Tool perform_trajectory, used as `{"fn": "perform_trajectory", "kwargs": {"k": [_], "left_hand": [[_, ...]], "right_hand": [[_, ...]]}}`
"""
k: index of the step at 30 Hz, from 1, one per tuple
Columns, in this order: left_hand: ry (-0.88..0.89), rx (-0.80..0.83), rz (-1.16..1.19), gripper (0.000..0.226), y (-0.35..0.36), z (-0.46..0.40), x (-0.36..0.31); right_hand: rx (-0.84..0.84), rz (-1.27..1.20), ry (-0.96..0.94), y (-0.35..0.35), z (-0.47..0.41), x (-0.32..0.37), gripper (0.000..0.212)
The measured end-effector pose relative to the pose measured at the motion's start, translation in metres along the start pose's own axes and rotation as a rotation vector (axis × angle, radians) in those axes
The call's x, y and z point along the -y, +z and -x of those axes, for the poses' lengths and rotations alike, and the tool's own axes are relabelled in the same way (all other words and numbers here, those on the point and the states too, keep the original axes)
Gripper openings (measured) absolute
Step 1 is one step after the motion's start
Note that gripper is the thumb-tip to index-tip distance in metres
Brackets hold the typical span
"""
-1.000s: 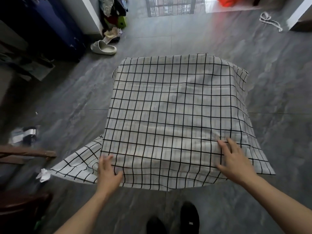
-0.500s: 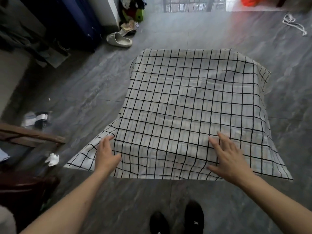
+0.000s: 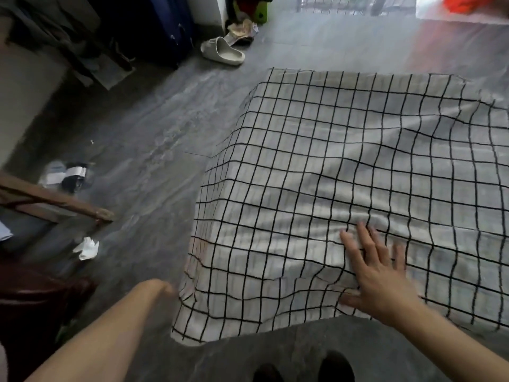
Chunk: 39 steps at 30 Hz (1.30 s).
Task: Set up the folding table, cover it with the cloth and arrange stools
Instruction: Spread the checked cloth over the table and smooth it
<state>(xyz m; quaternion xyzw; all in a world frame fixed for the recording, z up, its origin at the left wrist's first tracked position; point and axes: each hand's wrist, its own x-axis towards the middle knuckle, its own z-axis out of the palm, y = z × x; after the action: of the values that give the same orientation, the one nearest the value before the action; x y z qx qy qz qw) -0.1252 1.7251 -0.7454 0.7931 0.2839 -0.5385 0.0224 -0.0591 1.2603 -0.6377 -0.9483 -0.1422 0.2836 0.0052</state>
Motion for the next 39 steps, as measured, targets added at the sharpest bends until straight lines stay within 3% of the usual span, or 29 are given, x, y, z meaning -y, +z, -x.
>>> {"fn": "perform_trajectory", "kwargs": {"k": [2, 4, 7, 9, 11, 14, 17, 22, 28, 31, 33, 36, 39], "left_hand": [[-0.073, -0.049, -0.129, 0.069, 0.002, 0.008, 0.011], [0.204, -0.277, 0.019, 0.072, -0.010, 0.023, 0.004], [0.633, -0.401, 0.443, 0.078, -0.036, 0.060, -0.027], [0.831, -0.516, 0.542, 0.077, -0.050, 0.083, -0.049], [1.017, -0.677, 0.397, 0.077, -0.061, 0.100, -0.071], [1.227, -0.791, -0.101, 0.091, -0.066, 0.109, -0.106], [1.228, -0.792, -0.420, 0.093, -0.058, 0.101, -0.124], [1.059, -0.845, -0.488, 0.104, -0.062, 0.094, -0.113], [0.905, -0.870, -0.432, 0.127, -0.077, 0.098, -0.096], [0.747, -0.814, -0.278, 0.119, -0.079, 0.111, -0.092], [0.711, -0.791, -0.239, 0.113, -0.079, 0.128, -0.098], [0.857, -0.852, -0.313, 0.111, -0.073, 0.155, -0.129], [1.037, -0.827, -0.450, 0.111, -0.057, 0.187, -0.190]], "right_hand": [[0.007, -0.008, 0.010, 0.001, -0.001, 0.004, 0.132], [0.030, -0.006, 0.018, 0.001, -0.002, 0.006, 0.132], [0.063, -0.005, 0.022, -0.001, -0.003, 0.006, 0.129], [0.059, -0.019, 0.021, -0.001, -0.002, 0.006, 0.125], [0.042, -0.044, 0.019, -0.001, -0.003, 0.007, 0.117], [0.007, -0.052, 0.009, 0.004, -0.005, 0.006, 0.107], [-0.085, -0.038, -0.005, 0.012, -0.006, 0.004, 0.103], [-0.231, 0.016, -0.022, 0.020, 0.003, -0.018, 0.120], [-0.247, 0.022, 0.437, 0.048, 0.081, -0.132, 0.097], [-0.111, -0.188, 0.864, 0.051, 0.126, -0.185, 0.081], [-0.093, -0.278, 1.013, 0.055, 0.147, -0.208, 0.087], [-0.096, -0.208, 0.714, 0.046, 0.150, -0.210, 0.103], [-0.251, -0.169, 0.391, 0.037, 0.122, -0.179, 0.110]]}}
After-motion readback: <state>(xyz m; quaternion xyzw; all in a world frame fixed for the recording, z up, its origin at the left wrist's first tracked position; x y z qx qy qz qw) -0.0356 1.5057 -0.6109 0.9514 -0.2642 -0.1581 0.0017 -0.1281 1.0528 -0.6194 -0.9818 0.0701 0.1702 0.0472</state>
